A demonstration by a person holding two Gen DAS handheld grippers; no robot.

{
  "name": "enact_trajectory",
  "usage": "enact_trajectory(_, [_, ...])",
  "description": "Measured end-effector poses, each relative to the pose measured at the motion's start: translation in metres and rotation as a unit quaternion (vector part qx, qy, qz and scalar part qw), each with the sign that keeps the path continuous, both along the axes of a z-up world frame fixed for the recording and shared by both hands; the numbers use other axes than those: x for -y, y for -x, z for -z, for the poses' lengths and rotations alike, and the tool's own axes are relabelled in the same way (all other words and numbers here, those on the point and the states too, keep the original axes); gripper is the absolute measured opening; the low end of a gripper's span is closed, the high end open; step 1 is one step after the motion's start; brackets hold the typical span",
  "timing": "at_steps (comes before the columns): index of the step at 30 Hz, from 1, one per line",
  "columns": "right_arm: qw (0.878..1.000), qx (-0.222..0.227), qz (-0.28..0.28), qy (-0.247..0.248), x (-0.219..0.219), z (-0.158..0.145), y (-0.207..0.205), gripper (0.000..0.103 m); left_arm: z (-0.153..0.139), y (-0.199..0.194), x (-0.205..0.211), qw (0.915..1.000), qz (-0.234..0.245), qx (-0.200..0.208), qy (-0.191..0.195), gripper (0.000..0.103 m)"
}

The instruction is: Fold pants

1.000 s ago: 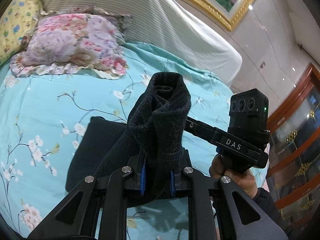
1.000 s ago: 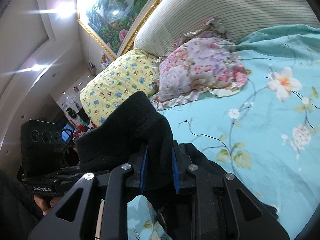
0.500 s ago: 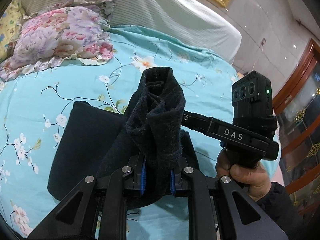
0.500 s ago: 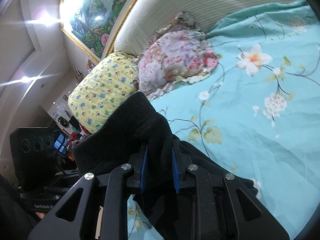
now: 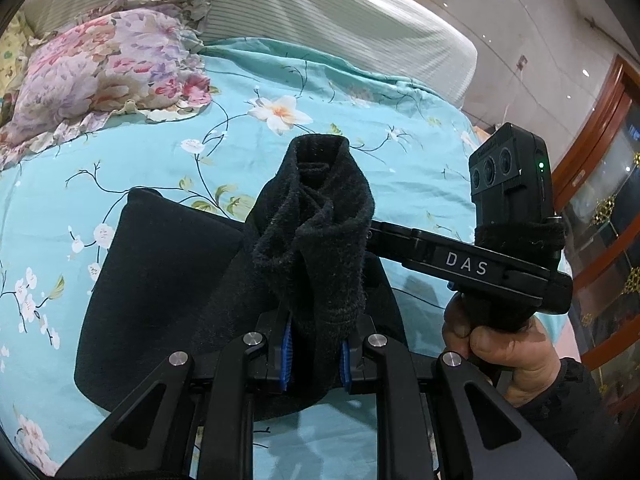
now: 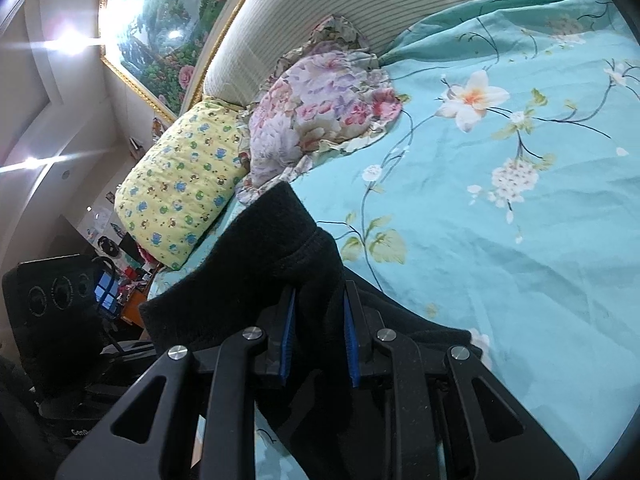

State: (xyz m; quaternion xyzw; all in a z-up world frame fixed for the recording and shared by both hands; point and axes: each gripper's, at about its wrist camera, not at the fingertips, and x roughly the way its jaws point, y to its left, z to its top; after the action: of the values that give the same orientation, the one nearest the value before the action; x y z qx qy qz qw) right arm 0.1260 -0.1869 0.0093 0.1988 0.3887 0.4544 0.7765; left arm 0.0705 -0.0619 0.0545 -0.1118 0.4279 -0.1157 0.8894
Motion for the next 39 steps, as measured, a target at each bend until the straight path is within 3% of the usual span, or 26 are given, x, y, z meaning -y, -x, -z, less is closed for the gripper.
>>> enact_trajectory(10, [1.0, -0.003, 0.01, 0.017, 0.004, 0.001, 0.003, 0.027, 0.004, -0.002, 0.005, 0.9999, 0.015, -0.001, -0.004, 0.02])
enact_trajectory(15, [0.999, -0.007, 0.028, 0.037, 0.011, 0.001, 0.005, 0.029, 0.006, -0.001, 0.011, 0.9996, 0.028, -0.002, 0.003, 0.033])
enact_trajectory(19, [0.995, 0.001, 0.052, 0.083, 0.017, -0.001, 0.012, 0.029, 0.007, -0.001, 0.019, 0.9989, 0.046, 0.001, -0.002, 0.042])
enact_trajectory(21, [0.992, 0.01, 0.068, 0.102, 0.021, -0.004, 0.017, 0.036, 0.006, 0.0, 0.02, 0.9985, 0.054, 0.001, 0.003, 0.051])
enact_trajectory(23, [0.989, 0.017, 0.089, 0.119, 0.028, -0.008, 0.022, 0.053, 0.004, 0.0, 0.021, 0.9981, 0.06, 0.003, 0.007, 0.052])
enact_trajectory(33, [0.983, 0.005, 0.145, 0.111, 0.057, -0.01, 0.037, 0.055, -0.001, 0.005, 0.01, 0.9975, 0.063, 0.0, 0.033, 0.055])
enact_trajectory(39, [0.981, -0.008, 0.172, 0.085, 0.068, -0.012, 0.047, 0.068, -0.011, 0.013, 0.001, 0.9963, 0.064, 0.004, 0.057, 0.062])
